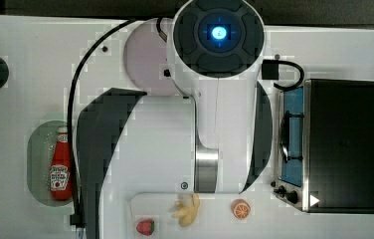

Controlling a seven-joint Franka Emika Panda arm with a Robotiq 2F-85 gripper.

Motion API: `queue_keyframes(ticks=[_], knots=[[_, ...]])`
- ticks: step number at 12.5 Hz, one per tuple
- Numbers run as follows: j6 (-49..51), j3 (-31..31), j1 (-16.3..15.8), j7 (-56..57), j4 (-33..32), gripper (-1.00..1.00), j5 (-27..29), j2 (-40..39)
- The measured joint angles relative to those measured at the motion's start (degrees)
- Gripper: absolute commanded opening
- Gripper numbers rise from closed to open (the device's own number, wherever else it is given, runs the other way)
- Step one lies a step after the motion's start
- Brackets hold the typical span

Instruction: Pick ketchup from strainer and place it on the table

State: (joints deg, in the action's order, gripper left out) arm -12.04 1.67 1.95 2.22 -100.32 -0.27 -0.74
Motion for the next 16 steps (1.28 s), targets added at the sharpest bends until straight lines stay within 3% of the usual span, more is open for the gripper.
queue_keyframes(ticks=[1,3,6,9,16], knots=[[1.69,3.10,3.00,0.00,-3.25,0.58,1.80,2.39],[6.10,6.65,5.48,0.00,-8.84,1.00,2.40,7.56],[5.04,11.69,5.72,-0.01,-7.39,1.00,2.74,8.50],[3.59,21.42,5.85,-0.03,-6.15,1.00,3.09,6.38],[-5.36,42.70,2.24,-0.27,-10.24,1.00,3.02,-1.50]])
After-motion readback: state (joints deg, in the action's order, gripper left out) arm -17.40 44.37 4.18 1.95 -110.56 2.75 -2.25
